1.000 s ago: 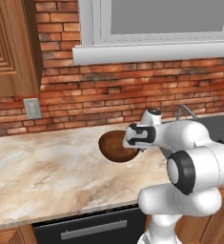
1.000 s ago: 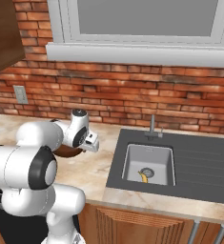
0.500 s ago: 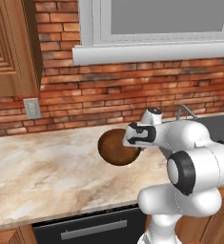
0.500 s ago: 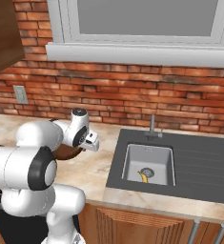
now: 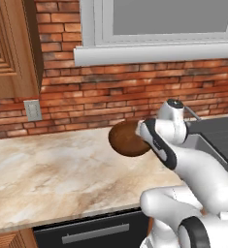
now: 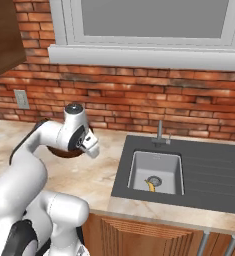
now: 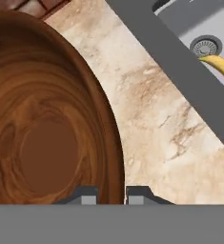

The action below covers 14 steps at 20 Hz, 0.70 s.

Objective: Clear the mugs and bowl far away from the sink.

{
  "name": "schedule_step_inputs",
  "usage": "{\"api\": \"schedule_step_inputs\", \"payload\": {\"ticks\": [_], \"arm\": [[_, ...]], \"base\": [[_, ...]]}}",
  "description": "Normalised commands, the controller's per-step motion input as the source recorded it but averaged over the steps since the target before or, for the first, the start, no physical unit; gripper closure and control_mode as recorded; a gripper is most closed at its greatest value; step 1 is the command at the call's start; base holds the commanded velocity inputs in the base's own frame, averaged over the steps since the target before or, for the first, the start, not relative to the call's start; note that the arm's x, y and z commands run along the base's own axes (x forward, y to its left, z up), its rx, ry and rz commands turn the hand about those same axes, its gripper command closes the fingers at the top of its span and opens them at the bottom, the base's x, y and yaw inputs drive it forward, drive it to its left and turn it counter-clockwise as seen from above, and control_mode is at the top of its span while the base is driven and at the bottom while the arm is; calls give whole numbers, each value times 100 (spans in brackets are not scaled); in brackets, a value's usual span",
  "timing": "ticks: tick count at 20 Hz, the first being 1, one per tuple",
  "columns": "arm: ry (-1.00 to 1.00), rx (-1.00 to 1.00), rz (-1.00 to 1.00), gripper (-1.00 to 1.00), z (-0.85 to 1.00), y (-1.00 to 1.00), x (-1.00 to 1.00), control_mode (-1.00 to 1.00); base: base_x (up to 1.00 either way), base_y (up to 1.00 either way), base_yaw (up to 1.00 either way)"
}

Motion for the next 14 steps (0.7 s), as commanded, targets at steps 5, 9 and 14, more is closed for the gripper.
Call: {"api": "schedule_step_inputs", "payload": {"ticks": [5, 9, 14], "arm": [[0, 10, -77, 100, 53, -4, -49, -100], [0, 5, -83, 100, 36, 0, -46, -100], [-2, 11, -69, 100, 56, 5, -53, -100]], "base": [[0, 0, 0], [0, 0, 0], [0, 0, 0]]}}
